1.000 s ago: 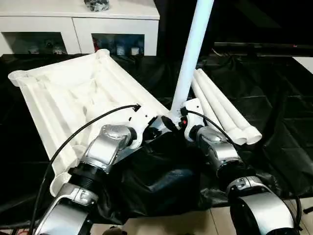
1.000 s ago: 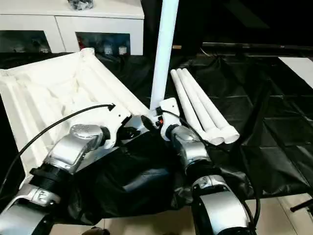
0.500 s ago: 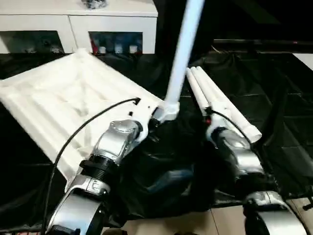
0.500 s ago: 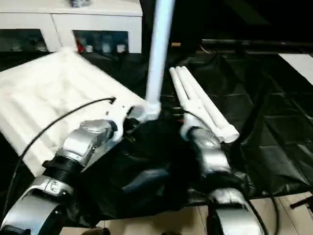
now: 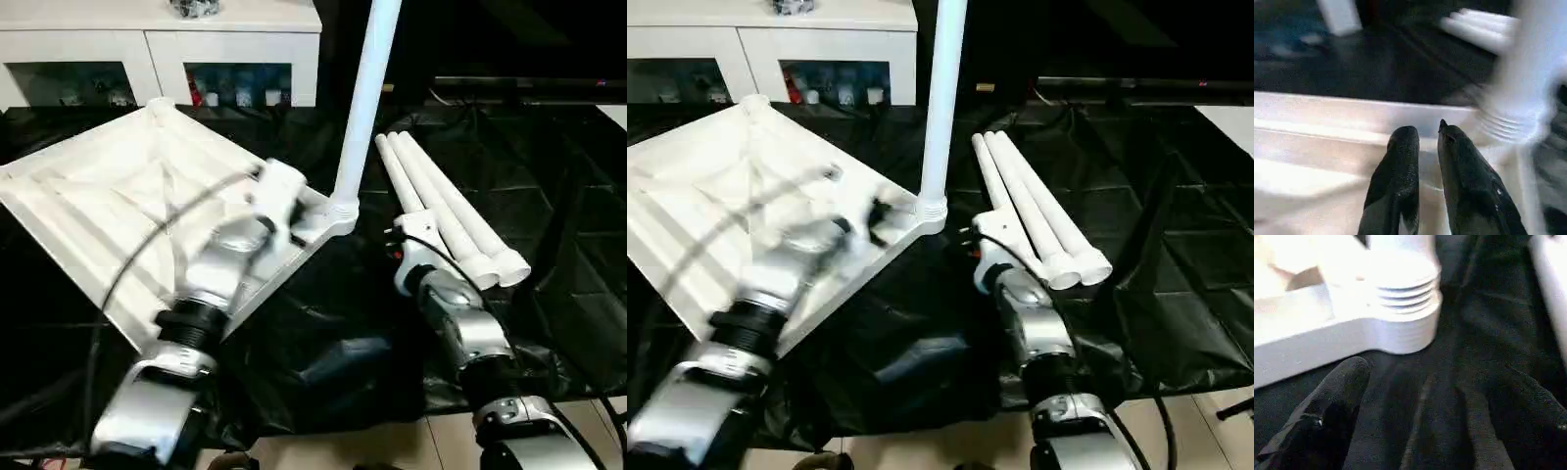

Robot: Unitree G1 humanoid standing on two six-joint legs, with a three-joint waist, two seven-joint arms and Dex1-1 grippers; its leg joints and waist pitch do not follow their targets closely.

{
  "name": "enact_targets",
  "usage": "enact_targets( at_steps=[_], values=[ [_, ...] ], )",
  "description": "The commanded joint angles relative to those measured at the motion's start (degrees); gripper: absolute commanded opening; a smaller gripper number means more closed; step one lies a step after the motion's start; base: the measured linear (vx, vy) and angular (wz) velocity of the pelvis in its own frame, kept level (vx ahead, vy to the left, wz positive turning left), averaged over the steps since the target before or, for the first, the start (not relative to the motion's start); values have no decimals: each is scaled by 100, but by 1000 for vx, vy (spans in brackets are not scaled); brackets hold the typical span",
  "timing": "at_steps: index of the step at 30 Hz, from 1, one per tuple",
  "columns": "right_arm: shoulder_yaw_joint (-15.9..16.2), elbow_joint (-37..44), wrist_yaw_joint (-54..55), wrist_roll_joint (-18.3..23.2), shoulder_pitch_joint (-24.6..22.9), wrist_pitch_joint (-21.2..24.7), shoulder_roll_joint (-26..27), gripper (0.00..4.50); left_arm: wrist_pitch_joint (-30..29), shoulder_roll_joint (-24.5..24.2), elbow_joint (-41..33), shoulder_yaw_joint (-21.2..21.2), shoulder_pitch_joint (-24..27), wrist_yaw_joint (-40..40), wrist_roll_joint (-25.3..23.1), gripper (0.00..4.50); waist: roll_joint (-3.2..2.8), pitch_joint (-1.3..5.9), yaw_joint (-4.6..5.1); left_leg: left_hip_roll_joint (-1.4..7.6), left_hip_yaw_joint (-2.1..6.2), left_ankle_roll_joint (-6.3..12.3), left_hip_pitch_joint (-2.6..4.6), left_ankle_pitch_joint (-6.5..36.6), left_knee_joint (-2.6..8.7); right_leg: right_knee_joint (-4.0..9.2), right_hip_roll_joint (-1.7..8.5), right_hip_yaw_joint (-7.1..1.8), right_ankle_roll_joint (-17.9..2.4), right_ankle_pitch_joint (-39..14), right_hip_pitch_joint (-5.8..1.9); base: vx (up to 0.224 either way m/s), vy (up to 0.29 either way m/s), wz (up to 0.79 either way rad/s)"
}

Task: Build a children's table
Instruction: Rotate table base

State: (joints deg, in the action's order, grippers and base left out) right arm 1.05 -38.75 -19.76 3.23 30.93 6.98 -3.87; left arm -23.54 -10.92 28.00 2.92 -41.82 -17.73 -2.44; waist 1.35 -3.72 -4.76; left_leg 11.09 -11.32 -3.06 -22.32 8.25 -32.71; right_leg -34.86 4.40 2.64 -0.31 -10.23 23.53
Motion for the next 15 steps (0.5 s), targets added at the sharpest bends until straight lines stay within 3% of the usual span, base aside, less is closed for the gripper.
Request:
enact_targets(
  at_steps=[1,5,6,7,8,11,15],
  values=[
    [162,-75,-82,-134,109,128,-11,397,-104,-308,-227,-180,-113,186,-210,84,-60,449,-5,180,122,53,137,1447,338,387,307,-181,-1121,-793,-279,0,0,0],
    [295,-176,-124,-261,136,151,23,397,-279,-933,-332,-507,16,794,-589,84,-97,446,-23,190,127,-71,170,1565,343,371,303,-192,-1039,-903,-249,0,0,0],
    [292,-250,-115,-266,167,148,42,397,-267,-1481,-411,-688,251,1038,-845,84,-73,444,-13,187,134,-97,163,1573,356,373,301,-184,-1011,-907,-258,0,0,0],
    [283,-336,-120,-260,210,141,48,397,-375,-1713,-465,-828,413,1065,-883,84,-75,438,15,185,151,-127,129,1589,371,350,308,-185,-968,-944,-271,0,0,0],
    [280,-409,-124,-260,244,132,54,397,-457,-1880,-510,-927,556,1062,-906,84,-100,444,34,189,149,-181,156,1633,368,354,316,-184,-973,-1016,-247,0,0,0],
    [318,-706,-119,-286,404,97,71,397,-647,-2227,-614,-1005,999,994,-1007,84,-136,440,47,189,129,-209,194,1642,349,358,296,-201,-1053,-957,-205,0,0,0],
    [314,-920,-106,-283,553,65,115,397,-893,-2375,-815,-1040,1326,894,-1079,84,-156,419,-48,203,126,-288,236,1983,376,381,300,-212,-1067,-1182,-142,0,0,0]
  ],
)
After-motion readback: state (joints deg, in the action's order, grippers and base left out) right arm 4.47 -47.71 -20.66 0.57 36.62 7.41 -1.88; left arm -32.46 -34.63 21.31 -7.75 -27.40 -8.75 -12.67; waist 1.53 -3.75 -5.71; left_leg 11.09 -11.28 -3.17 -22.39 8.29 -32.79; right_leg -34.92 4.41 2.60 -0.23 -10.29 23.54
